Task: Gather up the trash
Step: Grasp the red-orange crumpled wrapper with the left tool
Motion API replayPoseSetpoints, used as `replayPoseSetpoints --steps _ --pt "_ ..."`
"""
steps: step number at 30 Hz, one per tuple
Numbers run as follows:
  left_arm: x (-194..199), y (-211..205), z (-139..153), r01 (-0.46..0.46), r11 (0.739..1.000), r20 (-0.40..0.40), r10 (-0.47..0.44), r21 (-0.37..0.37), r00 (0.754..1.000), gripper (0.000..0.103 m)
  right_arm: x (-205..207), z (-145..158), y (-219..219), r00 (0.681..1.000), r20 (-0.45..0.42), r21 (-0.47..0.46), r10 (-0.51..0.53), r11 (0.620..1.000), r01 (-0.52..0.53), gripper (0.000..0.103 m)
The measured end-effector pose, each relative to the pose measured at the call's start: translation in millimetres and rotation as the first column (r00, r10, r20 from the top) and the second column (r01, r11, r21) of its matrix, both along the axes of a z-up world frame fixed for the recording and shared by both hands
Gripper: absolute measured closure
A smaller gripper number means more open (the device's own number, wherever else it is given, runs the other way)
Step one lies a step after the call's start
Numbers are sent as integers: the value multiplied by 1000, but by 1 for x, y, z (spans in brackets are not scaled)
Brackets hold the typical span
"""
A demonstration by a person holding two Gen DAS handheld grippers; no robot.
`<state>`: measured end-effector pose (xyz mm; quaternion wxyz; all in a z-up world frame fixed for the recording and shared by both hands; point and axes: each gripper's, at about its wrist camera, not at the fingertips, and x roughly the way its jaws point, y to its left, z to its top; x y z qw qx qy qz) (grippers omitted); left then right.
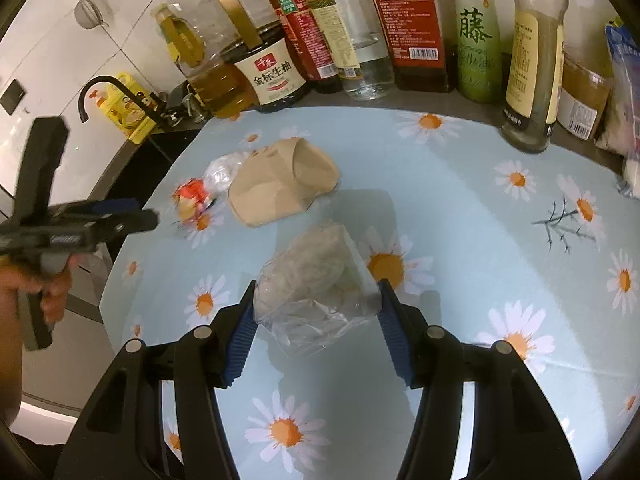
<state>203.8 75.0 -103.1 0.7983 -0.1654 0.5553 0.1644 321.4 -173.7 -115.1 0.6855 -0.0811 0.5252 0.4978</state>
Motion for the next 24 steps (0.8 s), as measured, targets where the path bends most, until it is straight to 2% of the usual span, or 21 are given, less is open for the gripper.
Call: replayPoseSetpoints --steps 5,7,11,14,16,18,21,24 --pt "10 9 -11 28 999 -18 -28 16 999 17 -8 1 -3 1000 -10 20 9 1000 -9 45" --pt "15 11 -17 39 999 -30 -38 11 999 23 -10 2 -3 1000 -10 24 13 1000 -13 45" --pt "24 8 -25 83 996 -64 -81 31 995 25 -12 1 -5 1000 -11 20 9 1000 -9 45" --pt "28 10 -30 90 995 -77 -88 30 993 35 -14 -1 -7 1000 -16 14 5 1000 -4 45" --pt "29 11 -32 96 995 -75 -93 32 993 36 -16 -2 -8 1000 -23 13 0 1000 0 45" --pt "30 12 -35 107 994 -76 -105 26 992 49 -18 -2 -9 1000 -23 11 -3 1000 3 45" --pt "28 12 -39 118 993 -76 -116 18 990 59 -22 0 -9 1000 -22 6 -3 1000 3 45" --pt "24 12 -38 122 992 -55 -121 11 991 60 -27 2 -9 1000 -10 0 -6 1000 6 45"
